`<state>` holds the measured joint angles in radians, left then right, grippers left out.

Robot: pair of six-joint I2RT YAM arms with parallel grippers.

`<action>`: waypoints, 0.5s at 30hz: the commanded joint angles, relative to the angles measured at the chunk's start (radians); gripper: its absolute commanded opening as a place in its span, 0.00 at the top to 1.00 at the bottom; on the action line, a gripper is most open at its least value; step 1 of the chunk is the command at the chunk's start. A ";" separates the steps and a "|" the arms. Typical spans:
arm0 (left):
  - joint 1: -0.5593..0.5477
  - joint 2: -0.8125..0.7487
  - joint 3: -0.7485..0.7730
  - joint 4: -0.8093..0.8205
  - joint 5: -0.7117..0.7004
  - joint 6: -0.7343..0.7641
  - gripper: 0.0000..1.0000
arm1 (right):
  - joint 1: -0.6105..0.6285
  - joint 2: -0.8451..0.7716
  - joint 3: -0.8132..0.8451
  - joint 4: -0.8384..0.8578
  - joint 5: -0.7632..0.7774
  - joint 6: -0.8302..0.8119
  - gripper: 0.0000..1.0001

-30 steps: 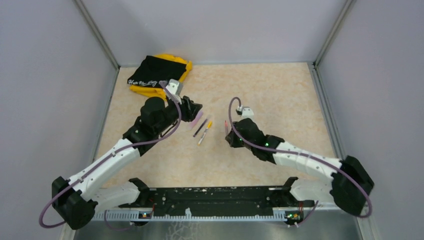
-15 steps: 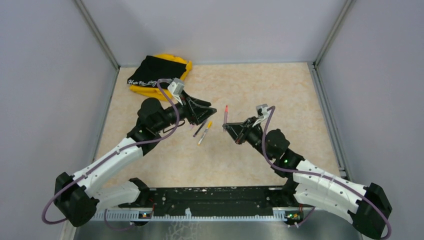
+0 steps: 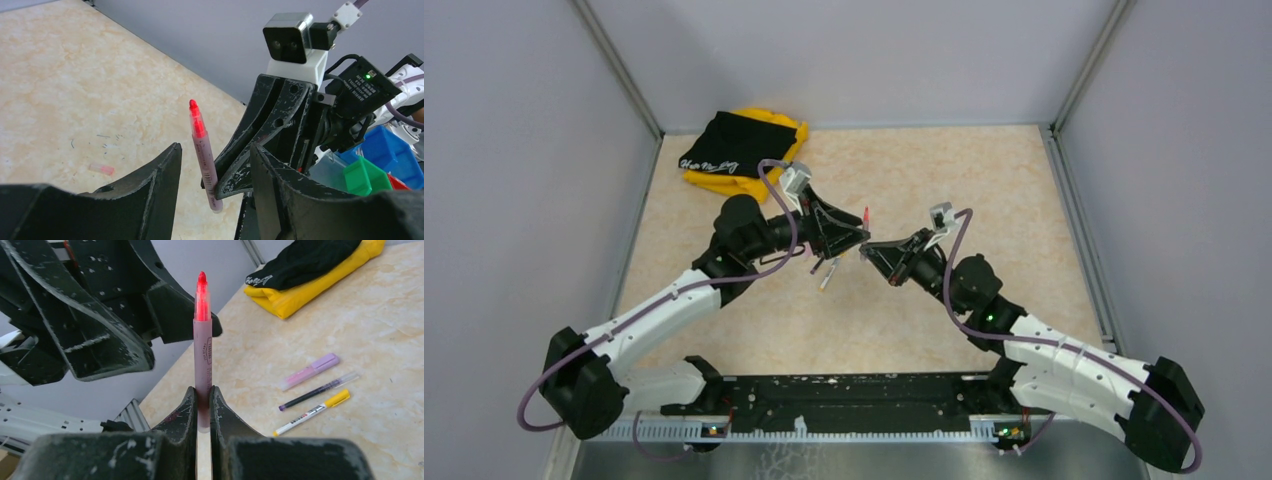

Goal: Insert the pens into the pen caps

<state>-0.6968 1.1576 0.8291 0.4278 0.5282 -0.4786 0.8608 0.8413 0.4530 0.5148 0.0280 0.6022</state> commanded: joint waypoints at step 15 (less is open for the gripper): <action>-0.025 0.048 0.004 0.058 0.051 0.007 0.93 | -0.006 0.020 0.093 0.106 -0.059 -0.037 1.00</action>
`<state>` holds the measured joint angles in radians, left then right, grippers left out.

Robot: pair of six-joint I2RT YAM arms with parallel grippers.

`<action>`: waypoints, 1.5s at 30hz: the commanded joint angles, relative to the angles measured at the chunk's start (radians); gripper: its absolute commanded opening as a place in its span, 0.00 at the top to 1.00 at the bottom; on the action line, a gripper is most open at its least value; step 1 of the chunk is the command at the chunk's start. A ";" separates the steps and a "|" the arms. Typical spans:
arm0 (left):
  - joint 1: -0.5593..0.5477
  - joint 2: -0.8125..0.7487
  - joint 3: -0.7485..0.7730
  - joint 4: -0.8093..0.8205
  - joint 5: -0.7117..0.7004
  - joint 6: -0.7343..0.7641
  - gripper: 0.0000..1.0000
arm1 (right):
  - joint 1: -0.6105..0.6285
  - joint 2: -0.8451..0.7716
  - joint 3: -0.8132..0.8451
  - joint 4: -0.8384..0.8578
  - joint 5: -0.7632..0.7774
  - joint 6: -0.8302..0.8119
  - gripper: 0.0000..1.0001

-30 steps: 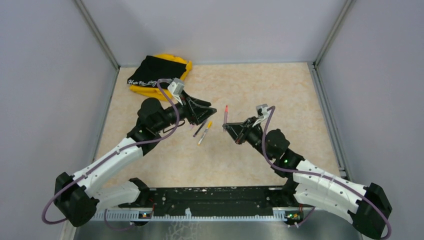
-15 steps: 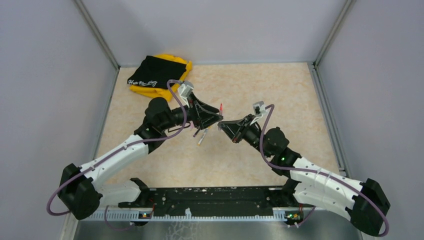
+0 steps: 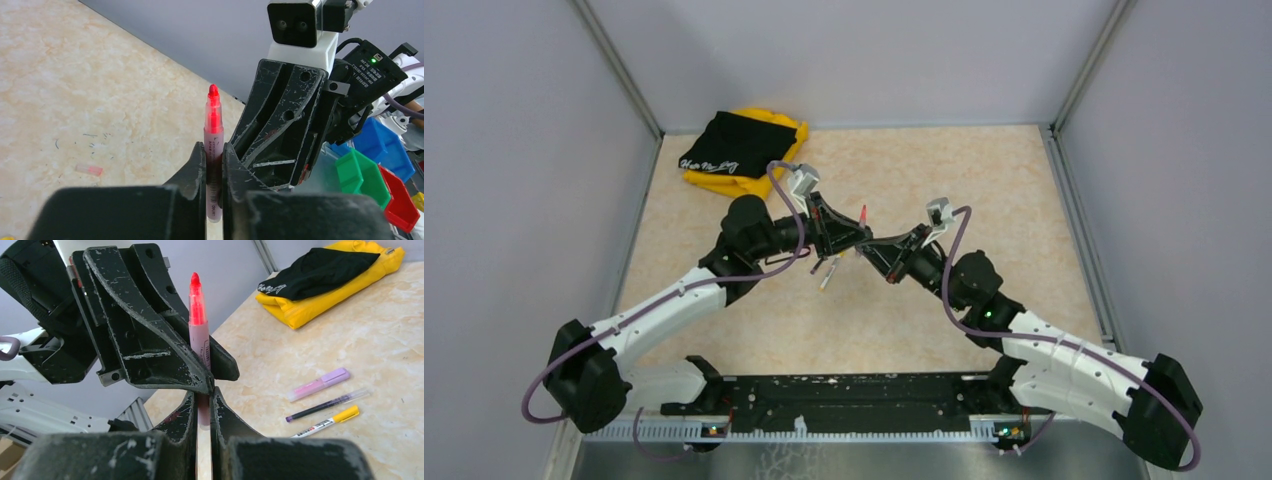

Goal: Insert the pens into the pen caps

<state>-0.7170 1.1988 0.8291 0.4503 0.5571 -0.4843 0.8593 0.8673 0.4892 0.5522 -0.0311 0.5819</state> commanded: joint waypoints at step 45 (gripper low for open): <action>0.039 -0.179 0.000 -0.387 -0.538 0.399 1.00 | -0.359 0.859 0.690 -0.926 0.150 -0.307 0.66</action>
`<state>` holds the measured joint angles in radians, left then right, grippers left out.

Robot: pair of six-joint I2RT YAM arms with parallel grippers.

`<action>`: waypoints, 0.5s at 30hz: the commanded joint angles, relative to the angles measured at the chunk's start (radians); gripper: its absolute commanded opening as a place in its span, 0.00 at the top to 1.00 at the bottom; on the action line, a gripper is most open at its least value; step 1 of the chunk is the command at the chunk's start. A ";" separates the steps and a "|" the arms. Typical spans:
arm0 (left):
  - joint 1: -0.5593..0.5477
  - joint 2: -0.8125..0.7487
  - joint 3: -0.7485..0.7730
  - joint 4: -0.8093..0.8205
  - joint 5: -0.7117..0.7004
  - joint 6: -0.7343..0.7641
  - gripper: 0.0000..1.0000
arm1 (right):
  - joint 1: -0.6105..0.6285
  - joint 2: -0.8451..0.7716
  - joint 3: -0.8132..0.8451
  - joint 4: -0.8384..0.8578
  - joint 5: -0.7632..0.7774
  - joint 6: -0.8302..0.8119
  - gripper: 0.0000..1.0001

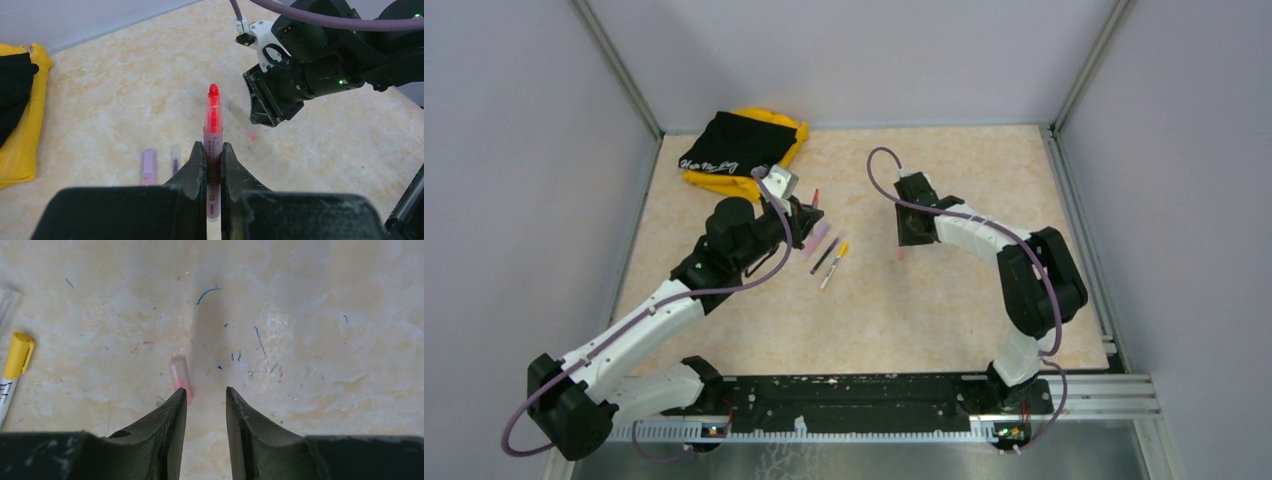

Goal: Insert the pens into the pen caps

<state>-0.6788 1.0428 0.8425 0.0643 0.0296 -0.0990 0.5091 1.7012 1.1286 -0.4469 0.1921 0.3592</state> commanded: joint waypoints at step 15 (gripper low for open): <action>0.000 -0.022 -0.014 0.000 -0.016 0.018 1.00 | -0.009 0.131 0.149 -0.022 -0.141 -0.144 0.55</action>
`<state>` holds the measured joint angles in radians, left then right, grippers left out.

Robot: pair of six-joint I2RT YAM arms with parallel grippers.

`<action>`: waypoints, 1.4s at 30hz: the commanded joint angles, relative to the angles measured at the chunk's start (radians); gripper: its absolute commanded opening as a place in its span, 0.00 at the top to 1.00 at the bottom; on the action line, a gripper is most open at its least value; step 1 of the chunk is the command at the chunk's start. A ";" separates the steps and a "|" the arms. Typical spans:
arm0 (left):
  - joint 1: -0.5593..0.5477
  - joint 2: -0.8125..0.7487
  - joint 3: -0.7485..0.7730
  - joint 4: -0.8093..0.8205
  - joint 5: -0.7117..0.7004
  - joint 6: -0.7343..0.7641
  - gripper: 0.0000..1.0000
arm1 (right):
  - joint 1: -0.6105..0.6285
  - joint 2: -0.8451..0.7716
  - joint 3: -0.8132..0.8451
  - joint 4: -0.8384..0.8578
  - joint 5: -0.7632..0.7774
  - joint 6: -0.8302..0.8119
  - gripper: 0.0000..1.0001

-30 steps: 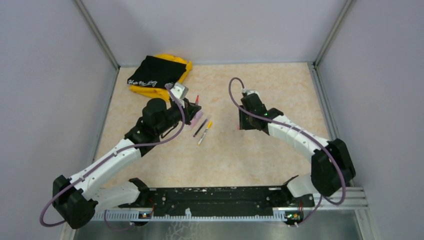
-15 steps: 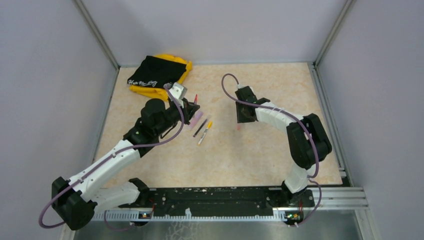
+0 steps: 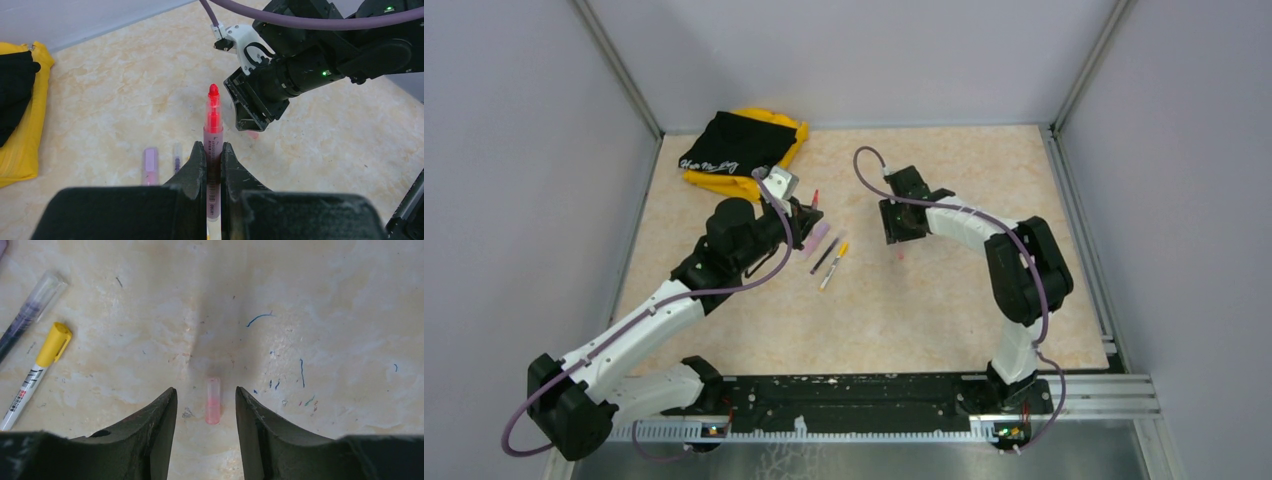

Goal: Insert the pens into the pen caps

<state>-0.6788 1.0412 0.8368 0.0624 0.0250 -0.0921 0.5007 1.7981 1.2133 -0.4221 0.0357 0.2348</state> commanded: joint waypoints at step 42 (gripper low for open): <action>0.000 0.032 -0.016 0.080 0.292 -0.053 1.00 | 0.023 -0.293 -0.071 0.131 -0.009 0.087 1.00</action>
<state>-0.6781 1.0515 0.8341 0.0795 0.1612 -0.1043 0.5232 1.7744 1.2167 -0.5289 0.0662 0.2237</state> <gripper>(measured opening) 0.071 0.104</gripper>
